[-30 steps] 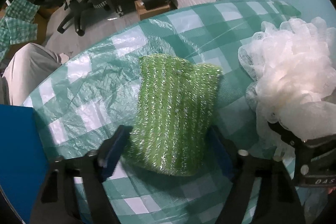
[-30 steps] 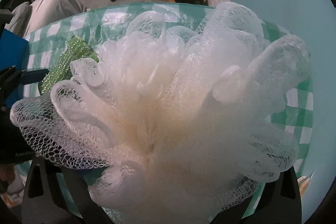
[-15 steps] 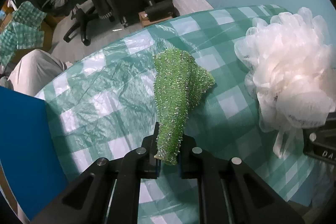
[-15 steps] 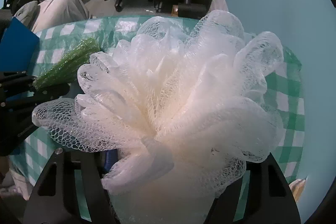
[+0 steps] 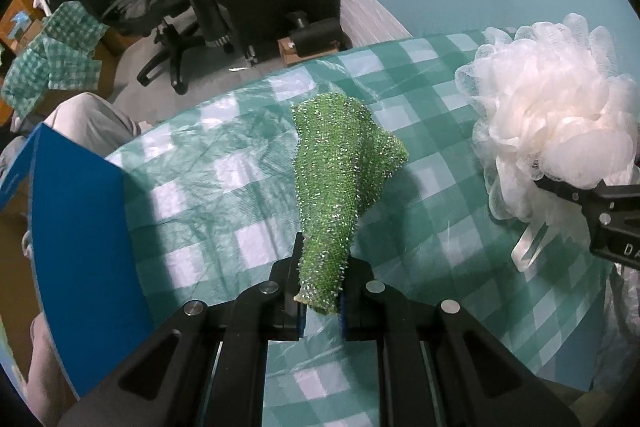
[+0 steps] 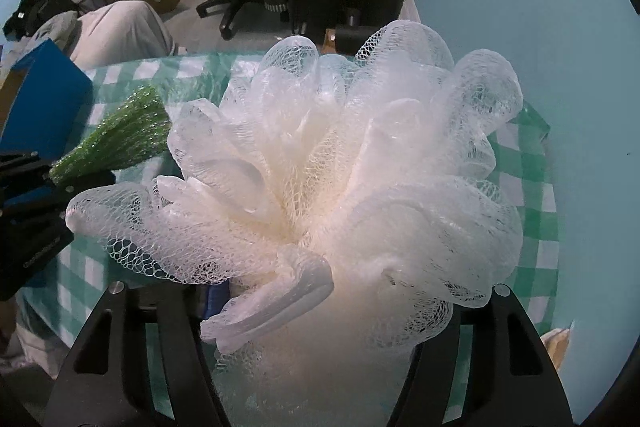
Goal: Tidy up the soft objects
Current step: 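Carry the green scrubber with the left gripper while the right carries the bath puff over the box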
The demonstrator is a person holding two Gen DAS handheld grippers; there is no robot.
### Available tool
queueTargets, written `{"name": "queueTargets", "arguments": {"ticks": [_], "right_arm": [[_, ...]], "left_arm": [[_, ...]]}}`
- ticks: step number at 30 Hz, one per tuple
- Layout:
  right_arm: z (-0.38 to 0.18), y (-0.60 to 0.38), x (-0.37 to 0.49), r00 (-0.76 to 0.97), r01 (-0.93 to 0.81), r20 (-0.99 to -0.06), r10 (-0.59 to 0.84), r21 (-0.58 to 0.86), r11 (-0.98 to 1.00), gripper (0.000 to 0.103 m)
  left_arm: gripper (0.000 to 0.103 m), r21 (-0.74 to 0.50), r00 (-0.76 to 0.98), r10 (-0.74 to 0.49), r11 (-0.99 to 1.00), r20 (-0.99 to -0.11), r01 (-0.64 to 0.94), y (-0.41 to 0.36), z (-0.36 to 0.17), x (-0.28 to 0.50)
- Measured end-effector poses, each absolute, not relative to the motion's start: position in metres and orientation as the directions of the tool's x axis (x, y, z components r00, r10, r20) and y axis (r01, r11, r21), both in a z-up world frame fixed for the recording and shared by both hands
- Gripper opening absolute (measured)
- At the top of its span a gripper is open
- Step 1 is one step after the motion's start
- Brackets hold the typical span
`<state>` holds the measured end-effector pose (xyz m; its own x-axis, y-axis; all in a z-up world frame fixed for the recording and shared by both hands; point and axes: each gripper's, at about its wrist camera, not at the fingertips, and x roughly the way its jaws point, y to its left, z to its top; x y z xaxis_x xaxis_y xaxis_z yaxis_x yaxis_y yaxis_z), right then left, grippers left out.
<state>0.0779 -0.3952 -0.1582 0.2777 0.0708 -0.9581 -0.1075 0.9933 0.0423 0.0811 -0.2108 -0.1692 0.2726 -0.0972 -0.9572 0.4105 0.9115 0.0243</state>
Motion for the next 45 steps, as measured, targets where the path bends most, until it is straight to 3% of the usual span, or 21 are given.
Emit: {"name": "queueTargets", "arguments": {"ticks": [21, 45], "right_arm": [[-0.093, -0.356, 0.076, 0.363, -0.223, -0.919, 0.153, 0.074, 0.972, 0.064], [-0.058, -0.281, 0.088, 0.38, -0.379, -0.888, 0.259, 0.106, 0.919, 0.063]], "left_arm": [[0.011, -0.006, 0.378, -0.105, 0.967, -0.92, 0.256, -0.136, -0.096, 0.057], [0.011, -0.015, 0.431, -0.037, 0.998, -0.902, 0.055, -0.044, -0.062, 0.04]]}}
